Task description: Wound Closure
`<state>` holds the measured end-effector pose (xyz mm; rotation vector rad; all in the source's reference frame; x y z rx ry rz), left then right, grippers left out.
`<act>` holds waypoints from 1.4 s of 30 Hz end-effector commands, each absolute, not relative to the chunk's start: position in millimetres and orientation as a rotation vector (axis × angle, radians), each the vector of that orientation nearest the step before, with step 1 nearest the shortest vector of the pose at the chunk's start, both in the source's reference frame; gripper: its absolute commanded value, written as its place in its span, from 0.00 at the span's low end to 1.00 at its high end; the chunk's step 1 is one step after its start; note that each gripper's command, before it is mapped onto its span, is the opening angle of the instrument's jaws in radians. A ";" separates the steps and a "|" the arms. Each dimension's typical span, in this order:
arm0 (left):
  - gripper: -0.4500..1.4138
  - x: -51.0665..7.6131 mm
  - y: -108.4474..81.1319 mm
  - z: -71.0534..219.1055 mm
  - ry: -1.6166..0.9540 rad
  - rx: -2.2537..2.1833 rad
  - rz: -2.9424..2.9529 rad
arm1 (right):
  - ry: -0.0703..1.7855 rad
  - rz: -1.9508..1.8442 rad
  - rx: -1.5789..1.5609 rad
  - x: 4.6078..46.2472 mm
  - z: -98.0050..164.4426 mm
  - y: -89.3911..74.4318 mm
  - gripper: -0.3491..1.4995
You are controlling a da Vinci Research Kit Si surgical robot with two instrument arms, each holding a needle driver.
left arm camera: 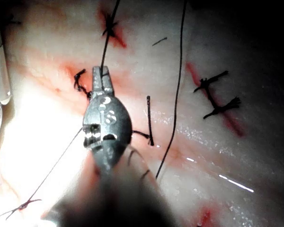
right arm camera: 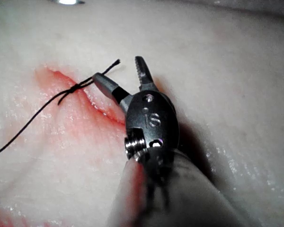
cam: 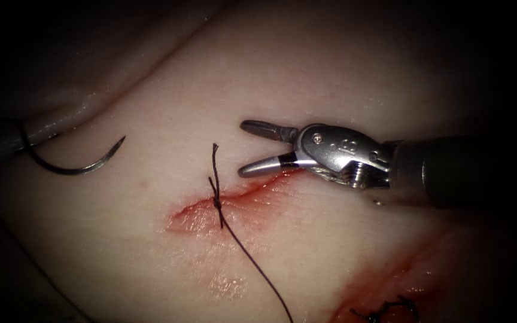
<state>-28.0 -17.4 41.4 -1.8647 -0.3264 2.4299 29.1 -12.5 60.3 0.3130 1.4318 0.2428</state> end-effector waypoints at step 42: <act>0.00 -18.7 -6.7 57.9 0.282 -1.561 2.481 | 1.683 0.157 0.427 30.7 56.4 -18.7 0.00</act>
